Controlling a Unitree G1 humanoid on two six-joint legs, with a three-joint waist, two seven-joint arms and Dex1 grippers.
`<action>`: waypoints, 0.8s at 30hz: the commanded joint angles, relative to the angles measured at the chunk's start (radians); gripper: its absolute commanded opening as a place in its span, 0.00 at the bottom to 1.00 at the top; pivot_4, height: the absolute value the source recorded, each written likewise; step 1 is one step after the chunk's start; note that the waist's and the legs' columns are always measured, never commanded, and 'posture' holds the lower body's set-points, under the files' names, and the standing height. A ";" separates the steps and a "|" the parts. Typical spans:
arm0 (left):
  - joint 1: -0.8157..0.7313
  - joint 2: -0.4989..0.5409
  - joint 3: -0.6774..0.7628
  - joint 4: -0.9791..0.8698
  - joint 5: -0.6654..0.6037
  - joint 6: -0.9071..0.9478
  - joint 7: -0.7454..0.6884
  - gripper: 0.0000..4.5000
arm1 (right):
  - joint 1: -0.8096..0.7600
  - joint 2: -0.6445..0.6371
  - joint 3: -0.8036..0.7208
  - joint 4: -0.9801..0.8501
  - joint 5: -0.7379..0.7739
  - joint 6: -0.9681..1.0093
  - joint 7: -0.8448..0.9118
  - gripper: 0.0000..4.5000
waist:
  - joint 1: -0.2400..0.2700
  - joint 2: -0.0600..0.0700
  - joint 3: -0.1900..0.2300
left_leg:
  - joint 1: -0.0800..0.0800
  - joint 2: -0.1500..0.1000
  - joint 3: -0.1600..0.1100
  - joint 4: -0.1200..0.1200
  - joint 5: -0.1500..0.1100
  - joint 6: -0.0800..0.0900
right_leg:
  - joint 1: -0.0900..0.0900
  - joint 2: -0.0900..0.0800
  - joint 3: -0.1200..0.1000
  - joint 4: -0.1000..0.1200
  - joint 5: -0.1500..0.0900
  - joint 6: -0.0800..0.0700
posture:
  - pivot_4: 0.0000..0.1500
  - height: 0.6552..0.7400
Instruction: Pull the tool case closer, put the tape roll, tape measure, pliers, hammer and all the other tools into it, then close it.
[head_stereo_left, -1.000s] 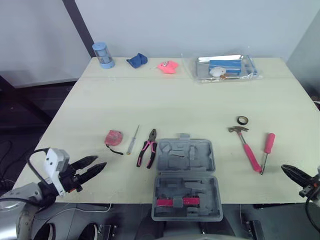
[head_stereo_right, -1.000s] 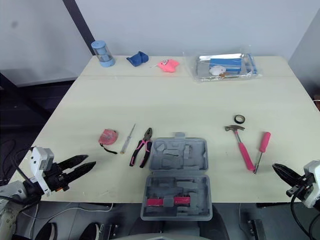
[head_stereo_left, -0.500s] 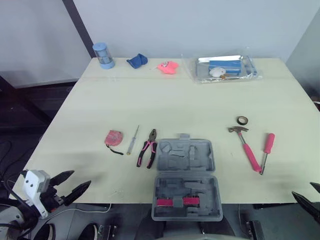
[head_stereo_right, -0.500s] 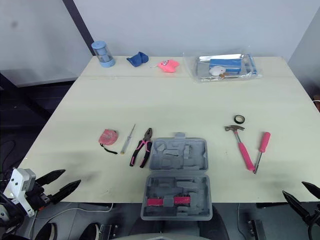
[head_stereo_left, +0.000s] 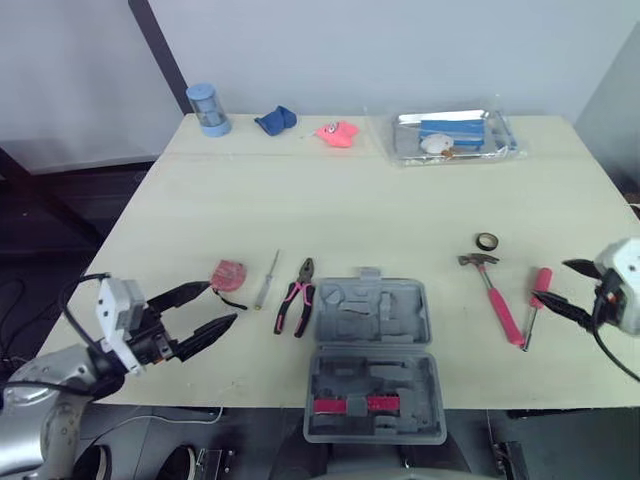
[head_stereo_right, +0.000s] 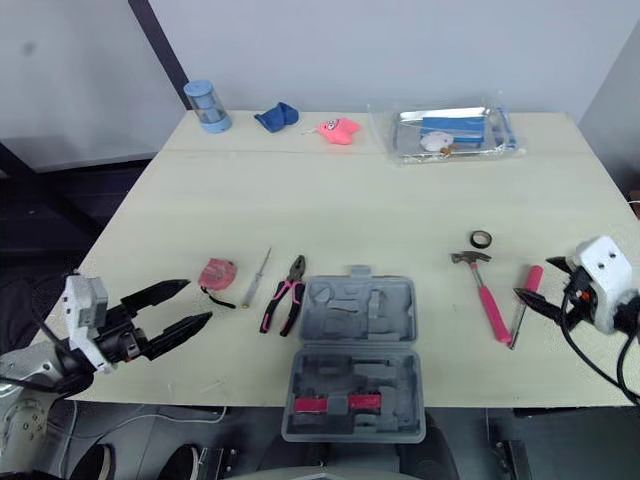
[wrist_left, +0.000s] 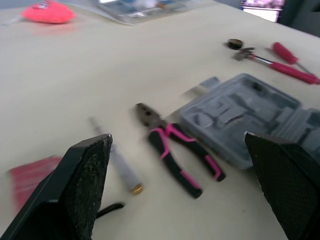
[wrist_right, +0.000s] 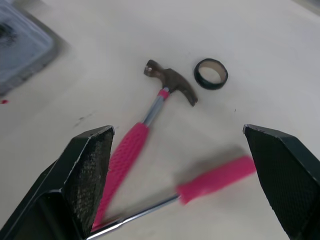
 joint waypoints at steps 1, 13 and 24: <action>-0.030 0.016 -0.032 -0.087 -0.024 0.025 0.005 1.00 | -0.157 -0.027 0.125 0.117 -0.082 -0.040 0.089 0.97 | 0.001 0.000 0.001 | -0.001 0.000 0.000 0.000 0.000 0.000 | 0.000 0.000 0.000 0.000 0.000 0.000 | 1.00 1.00; -0.096 -0.010 -0.102 -0.301 -0.091 0.145 0.143 1.00 | -0.849 0.218 0.524 0.842 -0.414 -0.108 0.298 0.97 | -0.004 0.002 0.003 | -0.003 0.000 -0.001 -0.001 0.000 0.000 | -0.003 0.000 -0.001 0.000 0.000 0.000 | 1.00 1.00; -0.043 -0.026 -0.083 -0.393 -0.123 0.154 0.219 1.00 | -1.035 0.398 0.437 1.276 -0.448 -0.037 0.071 0.97 | 0.000 0.002 0.004 | -0.006 -0.001 -0.001 -0.001 0.002 -0.004 | -0.007 -0.001 0.000 0.000 0.000 0.000 | 1.00 1.00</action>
